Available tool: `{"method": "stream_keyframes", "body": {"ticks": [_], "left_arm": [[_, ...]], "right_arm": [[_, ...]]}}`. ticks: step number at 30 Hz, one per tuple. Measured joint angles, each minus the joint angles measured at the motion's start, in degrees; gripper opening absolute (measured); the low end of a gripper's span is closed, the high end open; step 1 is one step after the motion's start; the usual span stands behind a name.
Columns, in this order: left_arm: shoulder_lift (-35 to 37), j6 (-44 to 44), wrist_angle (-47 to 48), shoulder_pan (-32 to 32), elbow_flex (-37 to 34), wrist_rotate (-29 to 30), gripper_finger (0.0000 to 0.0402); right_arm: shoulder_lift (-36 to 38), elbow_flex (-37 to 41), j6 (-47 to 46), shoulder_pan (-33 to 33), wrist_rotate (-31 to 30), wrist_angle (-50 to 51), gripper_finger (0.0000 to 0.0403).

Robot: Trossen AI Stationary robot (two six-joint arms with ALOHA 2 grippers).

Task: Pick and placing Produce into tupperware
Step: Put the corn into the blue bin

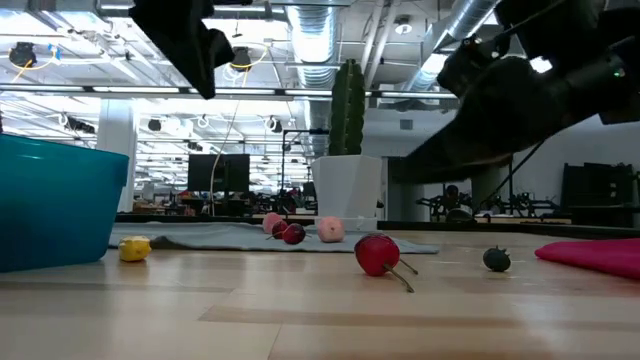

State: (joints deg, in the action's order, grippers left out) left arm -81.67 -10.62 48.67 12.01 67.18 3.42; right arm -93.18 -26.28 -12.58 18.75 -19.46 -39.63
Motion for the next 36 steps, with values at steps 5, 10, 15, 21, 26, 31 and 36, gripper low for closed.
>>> {"method": "stream_keyframes", "body": {"ticks": [5, 10, 15, 21, 26, 31, 36], "left_arm": [[-6.7, -0.46, -0.29, 3.47, 4.06, 0.11, 0.0114], [-12.14, -0.85, -0.73, 6.28, 7.01, -0.11, 0.0114], [-17.2, 2.25, -0.1, 8.67, 8.97, 0.19, 0.0114], [-20.79, 2.31, -1.32, 9.59, 10.38, 0.0, 0.0114], [-21.77, 1.49, -0.69, 10.91, 10.34, -0.08, 0.0114], [-24.24, 0.41, 0.51, 12.41, 10.32, -0.24, 0.0114], [-27.68, 1.27, 0.21, 12.9, 10.4, -1.7, 0.0114]], "right_arm": [[-0.93, 0.02, -2.9, 1.87, 0.16, -0.12, 0.0385], [-0.89, 0.02, -5.01, 3.38, 0.02, -0.44, 0.0385], [-0.88, 0.02, -5.91, 4.73, -0.03, -1.16, 0.0385], [-0.86, 0.02, -7.03, 5.94, -0.04, -1.61, 0.0385], [-0.86, 0.02, -7.41, 6.81, -0.04, -1.88, 0.0385], [-0.82, 0.02, -8.02, 7.53, -0.07, -2.06, 0.0385], [-0.82, 0.02, -8.46, 7.86, -0.07, -2.3, 0.0385]]}}
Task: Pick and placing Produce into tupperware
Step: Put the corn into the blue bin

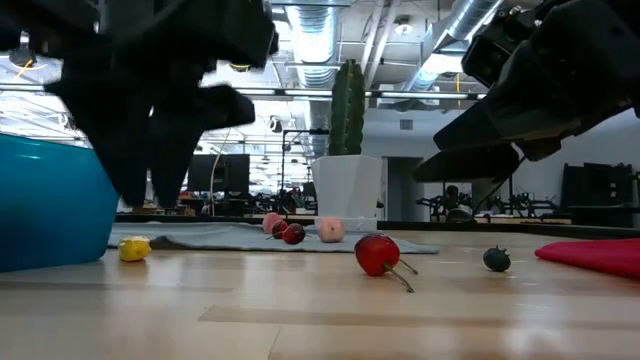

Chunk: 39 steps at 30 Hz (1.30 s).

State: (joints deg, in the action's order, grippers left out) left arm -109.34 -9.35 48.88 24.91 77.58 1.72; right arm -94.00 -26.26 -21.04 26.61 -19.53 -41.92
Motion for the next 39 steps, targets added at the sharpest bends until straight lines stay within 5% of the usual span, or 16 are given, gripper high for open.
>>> {"method": "stream_keyframes", "body": {"ticks": [23, 29, 39], "left_arm": [[-0.59, -1.04, 9.25, 0.11, -0.11, 3.63, 0.0114], [-0.59, -0.63, 3.44, 0.38, -0.12, 3.21, 0.0114], [-8.22, 2.12, 6.7, 1.69, 1.14, 1.37, 0.0114]], "right_arm": [[0.0, 0.0, -0.42, 0.04, 0.07, -0.12, 0.0385], [0.0, 0.0, -1.06, 0.04, 0.2, 0.21, 0.0385], [0.0, -0.02, -1.44, 1.07, 0.2, -0.12, 0.0385]]}}
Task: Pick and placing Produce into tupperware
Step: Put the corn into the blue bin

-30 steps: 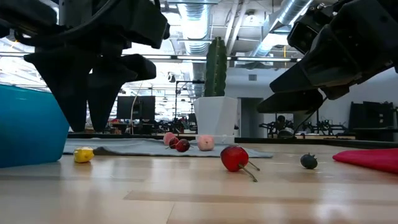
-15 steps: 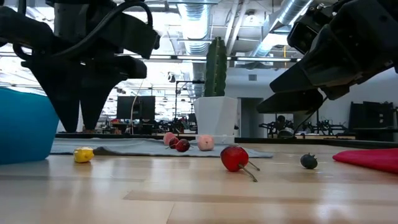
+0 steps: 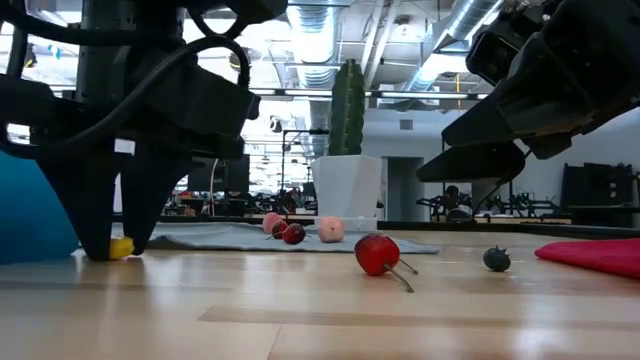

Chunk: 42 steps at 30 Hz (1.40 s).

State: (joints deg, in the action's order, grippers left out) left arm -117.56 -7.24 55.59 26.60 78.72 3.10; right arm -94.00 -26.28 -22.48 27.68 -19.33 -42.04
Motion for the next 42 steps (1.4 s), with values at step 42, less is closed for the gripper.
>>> {"method": "stream_keyframes", "body": {"ticks": [42], "left_arm": [[40.39, -22.69, 6.33, 9.21, 2.68, 28.9, 0.0029]], "right_arm": [[0.0, 0.0, -1.09, 1.6, -0.16, -0.04, 0.0385]]}}
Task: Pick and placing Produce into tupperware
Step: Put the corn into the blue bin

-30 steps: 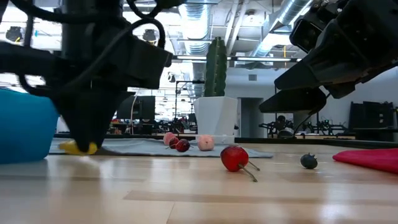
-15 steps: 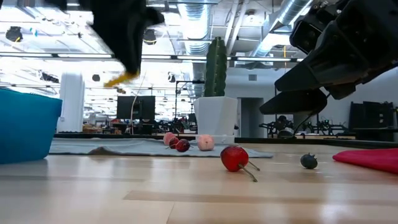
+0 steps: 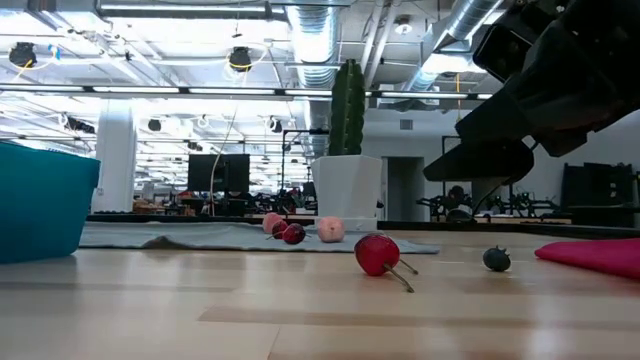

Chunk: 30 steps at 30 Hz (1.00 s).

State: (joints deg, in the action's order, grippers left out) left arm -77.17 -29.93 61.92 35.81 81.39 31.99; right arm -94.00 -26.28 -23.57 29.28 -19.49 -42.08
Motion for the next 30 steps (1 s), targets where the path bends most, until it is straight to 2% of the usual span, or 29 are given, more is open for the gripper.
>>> {"method": "stream_keyframes", "body": {"ticks": [4, 10, 12, 17, 22, 27, 30], "left_arm": [[8.47, -2.47, -8.41, 4.12, -9.66, 1.9, 0.0029], [19.82, -8.69, -23.67, 6.79, -26.16, -0.44, 0.0029], [22.24, -11.79, -25.52, 7.51, -30.8, -2.04, 0.0029], [24.07, -20.07, -29.51, 9.09, -39.64, -4.22, 0.0029], [23.45, -22.37, -36.5, 10.71, -44.29, -6.07, 0.0029], [23.48, -31.13, -35.56, 11.19, -48.85, -9.23, 0.0029], [23.46, -32.12, -39.28, 11.16, -51.69, -7.93, 0.0029]], "right_arm": [[0.0, 0.0, 0.0, -0.06, -0.02, -0.25, 0.0385], [0.0, 0.0, 0.0, -0.11, -0.02, -0.58, 0.0385], [0.0, 0.0, -0.02, -0.11, -0.04, -1.02, 0.0385], [0.0, 0.0, -0.01, -0.09, -0.02, -1.93, 0.0385], [0.0, 0.0, 0.0, -0.07, -0.02, -2.13, 0.0385], [0.0, 0.0, 0.02, -0.11, -0.04, -2.15, 0.0385], [0.0, 0.0, 0.02, -0.11, -0.04, -2.43, 0.0385]]}}
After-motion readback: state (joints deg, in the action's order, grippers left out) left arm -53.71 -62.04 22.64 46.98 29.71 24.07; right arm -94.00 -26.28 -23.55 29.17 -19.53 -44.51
